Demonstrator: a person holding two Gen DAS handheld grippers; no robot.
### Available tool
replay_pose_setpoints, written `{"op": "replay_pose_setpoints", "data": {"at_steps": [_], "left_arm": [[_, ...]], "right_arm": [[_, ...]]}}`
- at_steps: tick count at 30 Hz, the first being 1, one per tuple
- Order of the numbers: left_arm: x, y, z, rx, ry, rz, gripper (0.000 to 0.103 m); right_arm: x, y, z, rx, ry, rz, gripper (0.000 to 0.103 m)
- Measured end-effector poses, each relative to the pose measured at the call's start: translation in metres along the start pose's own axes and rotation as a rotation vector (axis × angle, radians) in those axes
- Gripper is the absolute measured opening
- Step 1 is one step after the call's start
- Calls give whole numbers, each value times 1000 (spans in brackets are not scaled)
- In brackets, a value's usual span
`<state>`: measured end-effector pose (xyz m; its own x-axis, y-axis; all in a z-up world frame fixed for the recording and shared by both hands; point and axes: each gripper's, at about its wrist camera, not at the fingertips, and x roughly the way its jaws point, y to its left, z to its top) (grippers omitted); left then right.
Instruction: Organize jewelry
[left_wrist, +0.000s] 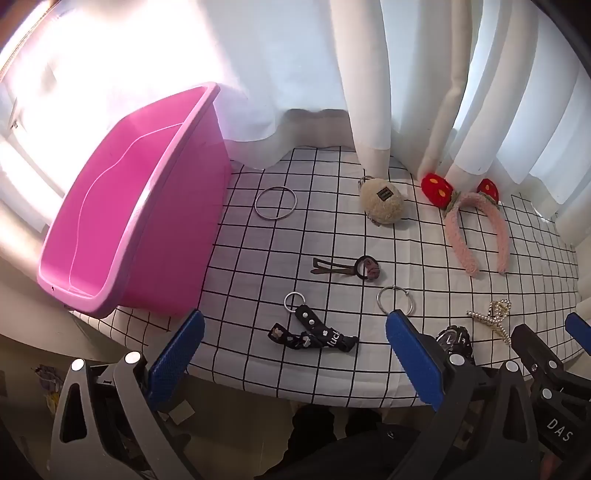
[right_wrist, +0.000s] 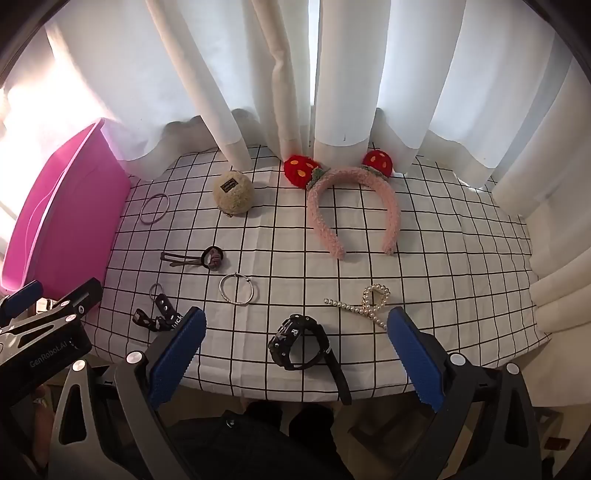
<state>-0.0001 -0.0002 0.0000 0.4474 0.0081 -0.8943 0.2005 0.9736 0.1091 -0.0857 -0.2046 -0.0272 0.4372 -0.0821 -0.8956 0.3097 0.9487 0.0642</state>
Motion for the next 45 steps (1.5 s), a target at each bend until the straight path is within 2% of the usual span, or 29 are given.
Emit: {"op": "replay_pose_setpoints", "data": {"at_steps": [45], "left_arm": [[-1, 4, 3, 6, -10, -1, 97]], "right_arm": [[-4, 6, 0, -9, -22, -12, 94]]}}
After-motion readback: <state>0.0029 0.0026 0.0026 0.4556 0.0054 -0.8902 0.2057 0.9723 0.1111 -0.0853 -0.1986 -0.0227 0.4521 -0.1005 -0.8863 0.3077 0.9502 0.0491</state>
